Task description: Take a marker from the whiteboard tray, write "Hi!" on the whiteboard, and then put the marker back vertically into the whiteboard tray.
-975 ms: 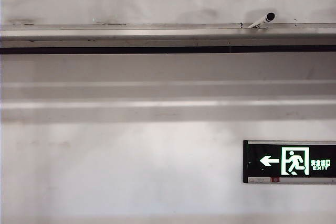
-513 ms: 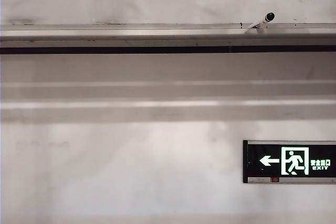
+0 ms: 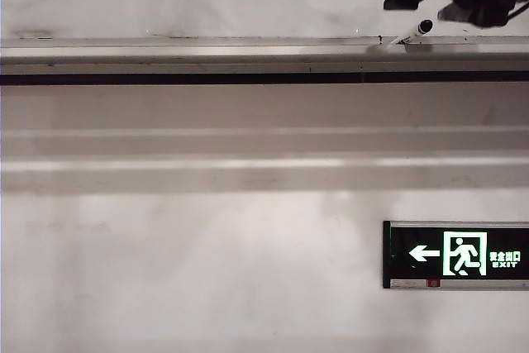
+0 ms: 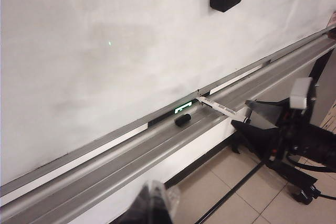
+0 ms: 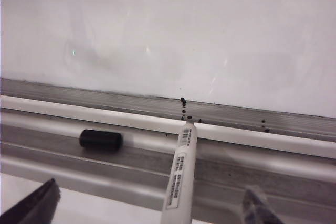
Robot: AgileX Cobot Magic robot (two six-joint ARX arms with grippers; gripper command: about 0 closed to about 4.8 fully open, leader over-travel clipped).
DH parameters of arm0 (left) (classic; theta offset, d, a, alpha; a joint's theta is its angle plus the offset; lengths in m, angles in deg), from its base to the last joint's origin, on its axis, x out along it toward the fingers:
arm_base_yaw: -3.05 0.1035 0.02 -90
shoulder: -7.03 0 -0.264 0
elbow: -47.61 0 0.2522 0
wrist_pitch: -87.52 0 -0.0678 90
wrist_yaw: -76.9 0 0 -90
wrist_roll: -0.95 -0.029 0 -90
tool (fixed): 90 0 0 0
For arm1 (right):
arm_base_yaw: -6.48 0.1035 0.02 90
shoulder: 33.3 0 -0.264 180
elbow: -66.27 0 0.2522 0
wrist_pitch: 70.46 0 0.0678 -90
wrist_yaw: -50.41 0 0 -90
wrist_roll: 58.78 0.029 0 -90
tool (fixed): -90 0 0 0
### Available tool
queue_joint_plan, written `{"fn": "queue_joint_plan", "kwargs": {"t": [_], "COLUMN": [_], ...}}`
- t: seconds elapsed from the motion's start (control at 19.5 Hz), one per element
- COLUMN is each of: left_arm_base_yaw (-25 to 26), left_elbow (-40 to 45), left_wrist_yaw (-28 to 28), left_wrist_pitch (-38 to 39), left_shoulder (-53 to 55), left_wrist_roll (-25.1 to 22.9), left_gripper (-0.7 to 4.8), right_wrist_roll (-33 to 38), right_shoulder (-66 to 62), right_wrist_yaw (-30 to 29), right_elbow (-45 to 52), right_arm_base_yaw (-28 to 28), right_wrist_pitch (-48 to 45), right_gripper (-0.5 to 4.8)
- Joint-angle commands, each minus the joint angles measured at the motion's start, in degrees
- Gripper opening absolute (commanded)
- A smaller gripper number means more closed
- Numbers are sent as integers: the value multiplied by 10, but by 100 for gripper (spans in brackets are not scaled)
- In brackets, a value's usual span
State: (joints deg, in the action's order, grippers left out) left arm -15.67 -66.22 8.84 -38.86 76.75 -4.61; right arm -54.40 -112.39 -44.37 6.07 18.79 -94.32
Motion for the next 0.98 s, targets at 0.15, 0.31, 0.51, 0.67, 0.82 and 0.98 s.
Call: {"fn": "queue_joint_plan", "kwargs": {"t": [0.15, 0.31, 0.51, 0.67, 0.82, 0.98], "left_arm_base_yaw": [0, 0, 0, 0, 0, 0], "left_elbow": [-2, -2, -2, -2, -2, -2], "left_wrist_yaw": [15, 31, 39, 40, 40, 40], "left_wrist_pitch": [-5, -5, -5, -5, -5, -5], "left_shoulder": [-2, -2, -2, -2, -2, -2], "left_wrist_roll": [1, 3, 2, 3, 5, 5], "left_gripper": [-6, -6, -6, -6, -6, -6], "right_wrist_roll": [-45, -62, -62, -62, -62, -62], "right_shoulder": [-25, -31, -43, -58, -61, -67], "right_wrist_yaw": [6, 34, 33, 34, 34, 34], "right_elbow": [-4, -7, -12, -19, -19, -19], "right_arm_base_yaw": [0, 0, 0, 0, 0, 0], "right_wrist_pitch": [-34, -33, -34, -37, -37, -37], "right_gripper": [449, 418, 396, 323, 272, 209]}}
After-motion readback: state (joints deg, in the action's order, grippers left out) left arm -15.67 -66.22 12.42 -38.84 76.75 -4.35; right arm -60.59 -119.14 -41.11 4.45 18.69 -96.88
